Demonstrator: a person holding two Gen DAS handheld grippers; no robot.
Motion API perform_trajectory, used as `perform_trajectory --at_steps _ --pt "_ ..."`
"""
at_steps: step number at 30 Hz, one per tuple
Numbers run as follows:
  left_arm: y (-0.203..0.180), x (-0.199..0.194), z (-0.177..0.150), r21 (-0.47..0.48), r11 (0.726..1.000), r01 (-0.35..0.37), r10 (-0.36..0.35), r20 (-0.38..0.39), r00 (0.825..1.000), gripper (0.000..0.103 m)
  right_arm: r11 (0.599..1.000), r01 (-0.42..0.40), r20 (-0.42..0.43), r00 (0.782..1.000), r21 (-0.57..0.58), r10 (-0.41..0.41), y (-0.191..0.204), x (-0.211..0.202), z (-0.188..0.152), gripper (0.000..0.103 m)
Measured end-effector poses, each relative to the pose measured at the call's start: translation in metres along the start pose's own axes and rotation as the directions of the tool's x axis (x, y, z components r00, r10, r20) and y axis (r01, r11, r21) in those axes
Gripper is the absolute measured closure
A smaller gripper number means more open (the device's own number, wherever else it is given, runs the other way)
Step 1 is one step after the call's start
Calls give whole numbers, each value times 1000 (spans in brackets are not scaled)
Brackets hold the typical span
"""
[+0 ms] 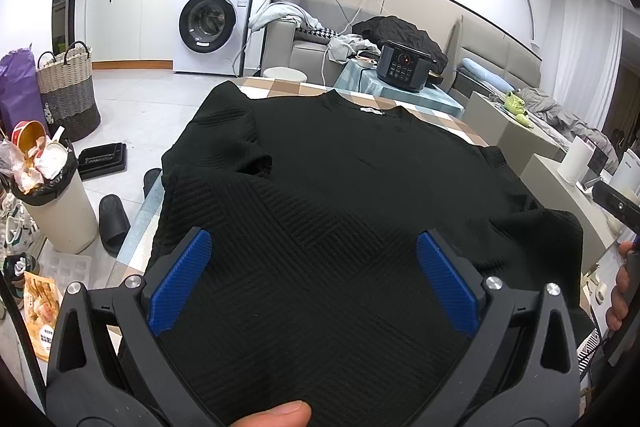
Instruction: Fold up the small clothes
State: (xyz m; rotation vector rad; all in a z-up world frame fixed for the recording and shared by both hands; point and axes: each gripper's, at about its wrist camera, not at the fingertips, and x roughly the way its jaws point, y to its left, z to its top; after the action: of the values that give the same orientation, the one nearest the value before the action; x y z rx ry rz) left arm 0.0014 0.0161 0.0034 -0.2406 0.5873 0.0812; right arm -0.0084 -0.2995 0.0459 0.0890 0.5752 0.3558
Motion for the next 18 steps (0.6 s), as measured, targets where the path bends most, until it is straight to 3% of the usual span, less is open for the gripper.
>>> perform_trajectory --at_steps 7,18 --pt "0 1 2 1 1000 -8 8 -22 1000 1 999 42 -28 999 20 -41 0 7 4 0" --pt "-14 9 27 16 1000 -12 13 -62 998 1 996 39 -74 997 79 -33 -13 19 12 0"
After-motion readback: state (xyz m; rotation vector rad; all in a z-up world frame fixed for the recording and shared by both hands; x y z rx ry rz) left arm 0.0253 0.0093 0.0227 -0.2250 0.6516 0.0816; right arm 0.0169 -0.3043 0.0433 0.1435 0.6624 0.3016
